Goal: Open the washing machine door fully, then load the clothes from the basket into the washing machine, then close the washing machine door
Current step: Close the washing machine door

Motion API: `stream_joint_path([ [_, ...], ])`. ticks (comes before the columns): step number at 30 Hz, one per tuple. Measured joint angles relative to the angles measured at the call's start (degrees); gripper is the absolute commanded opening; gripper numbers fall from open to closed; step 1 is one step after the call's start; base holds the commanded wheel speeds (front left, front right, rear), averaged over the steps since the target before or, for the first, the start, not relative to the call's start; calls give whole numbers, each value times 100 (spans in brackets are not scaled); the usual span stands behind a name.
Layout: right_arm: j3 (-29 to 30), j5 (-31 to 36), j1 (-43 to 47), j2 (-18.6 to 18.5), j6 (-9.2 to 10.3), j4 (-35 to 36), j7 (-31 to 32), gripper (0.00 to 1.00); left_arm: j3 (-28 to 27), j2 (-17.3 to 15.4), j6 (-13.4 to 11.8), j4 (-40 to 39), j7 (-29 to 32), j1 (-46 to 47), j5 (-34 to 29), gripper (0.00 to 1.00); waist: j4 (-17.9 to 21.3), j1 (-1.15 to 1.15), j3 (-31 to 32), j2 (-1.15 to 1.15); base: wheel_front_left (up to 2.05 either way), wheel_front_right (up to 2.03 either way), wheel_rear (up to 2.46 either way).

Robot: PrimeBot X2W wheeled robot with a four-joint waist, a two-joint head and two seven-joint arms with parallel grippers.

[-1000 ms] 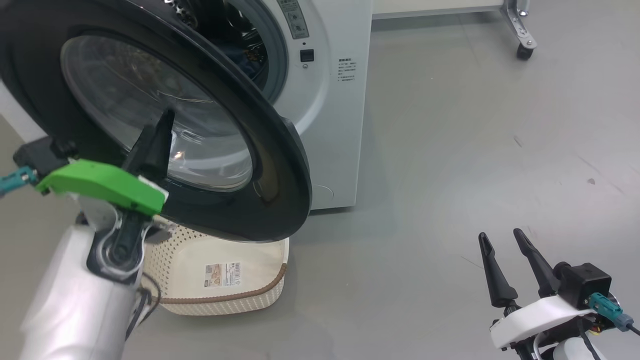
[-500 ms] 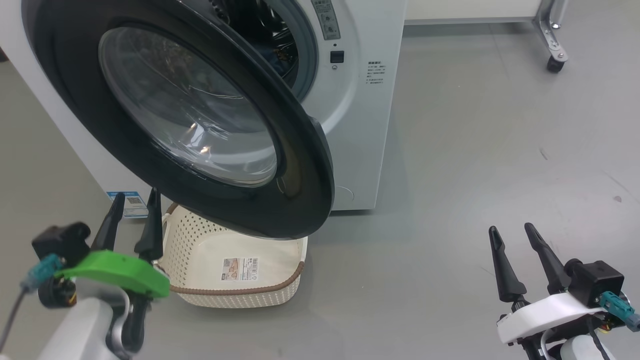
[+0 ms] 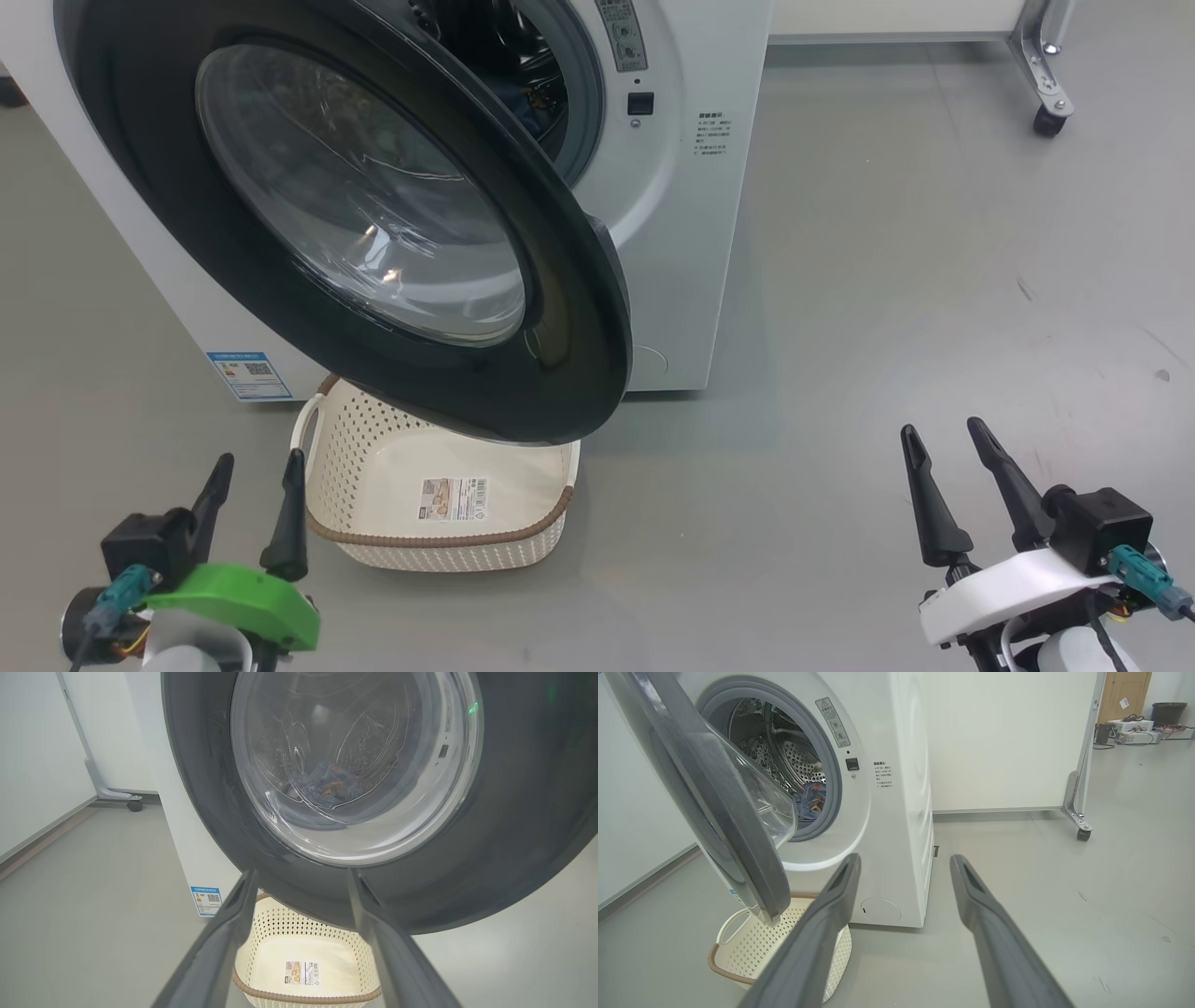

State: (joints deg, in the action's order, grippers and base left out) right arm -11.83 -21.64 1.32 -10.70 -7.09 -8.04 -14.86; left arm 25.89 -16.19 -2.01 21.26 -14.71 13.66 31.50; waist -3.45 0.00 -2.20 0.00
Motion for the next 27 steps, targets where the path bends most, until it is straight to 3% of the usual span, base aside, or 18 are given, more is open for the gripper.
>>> stream_joint_path([
  [9, 47, 0, 20, 7, 0, -25, 0, 100, -439, 196, -153, -581, 5, -485, -387, 100, 9, 0, 118, 0, 0, 0, 0],
  [27, 75, 0, 51, 36, 0, -112, 0, 100, -790, 385, -146, -970, 5, -1007, -872, 100, 23, 0, 227, 0, 0, 0, 0],
])
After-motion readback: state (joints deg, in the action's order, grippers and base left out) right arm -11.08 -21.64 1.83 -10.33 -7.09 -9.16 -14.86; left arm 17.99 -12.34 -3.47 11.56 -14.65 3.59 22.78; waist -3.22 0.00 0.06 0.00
